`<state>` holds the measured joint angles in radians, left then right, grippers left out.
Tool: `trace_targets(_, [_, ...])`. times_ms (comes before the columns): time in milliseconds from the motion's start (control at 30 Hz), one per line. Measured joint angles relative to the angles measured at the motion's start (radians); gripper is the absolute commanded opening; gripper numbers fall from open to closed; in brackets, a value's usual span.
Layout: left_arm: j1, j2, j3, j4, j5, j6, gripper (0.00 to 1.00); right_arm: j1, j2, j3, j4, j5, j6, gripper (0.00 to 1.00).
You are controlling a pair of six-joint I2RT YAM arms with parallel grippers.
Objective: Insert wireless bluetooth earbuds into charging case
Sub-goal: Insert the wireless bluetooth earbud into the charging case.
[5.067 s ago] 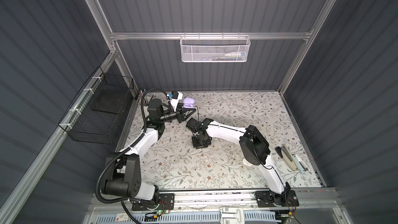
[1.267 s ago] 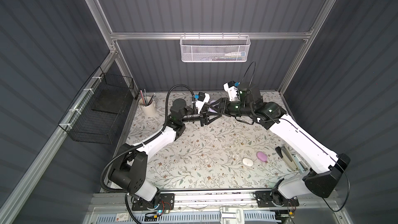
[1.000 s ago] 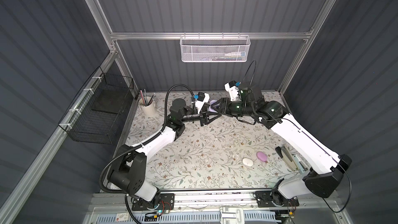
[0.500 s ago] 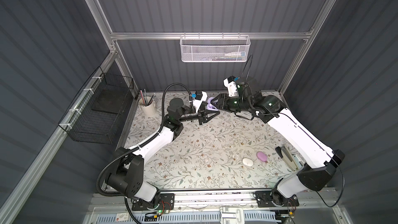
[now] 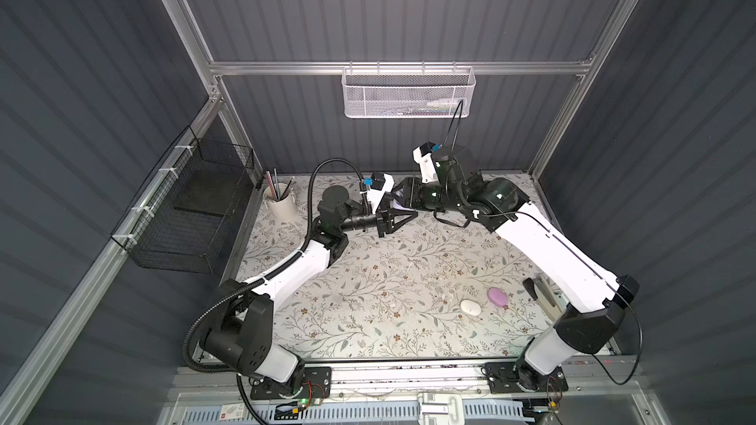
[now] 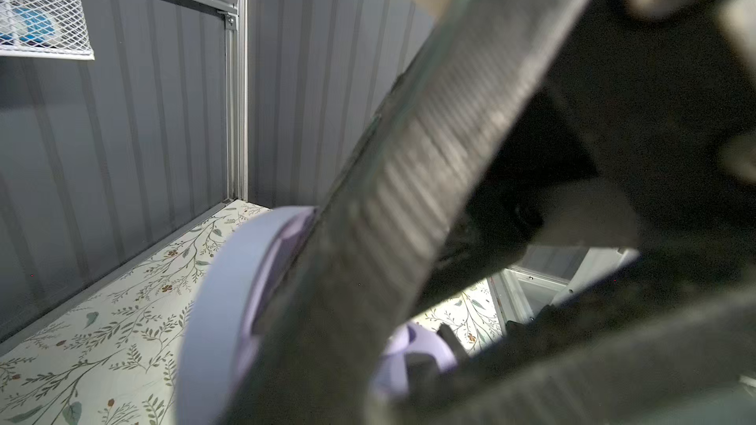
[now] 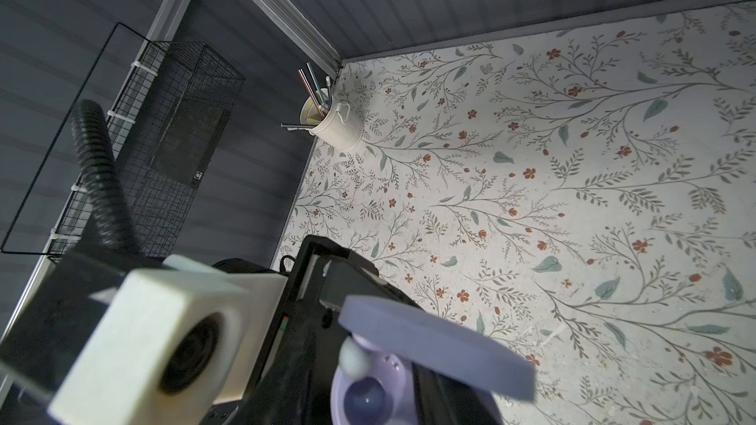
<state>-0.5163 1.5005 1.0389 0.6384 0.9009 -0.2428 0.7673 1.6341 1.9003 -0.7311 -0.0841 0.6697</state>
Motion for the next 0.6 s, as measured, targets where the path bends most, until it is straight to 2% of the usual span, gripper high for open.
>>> trace_targets(100, [0.001, -0.001, -0.001, -0.014, -0.003, 0.000, 0.07, 0.004, 0.023, 0.029, -0.027, 0.010, -0.001, 0.40])
trace_targets(400, [0.000, -0.023, -0.016, -0.041, -0.012, 0.007, 0.06, 0.014, 0.017, 0.024, -0.055, 0.049, 0.000, 0.26])
trace_targets(600, [-0.008, -0.031, -0.019, -0.035, -0.019, 0.017, 0.06, 0.020, -0.029, -0.023, -0.034, 0.047, 0.000, 0.24])
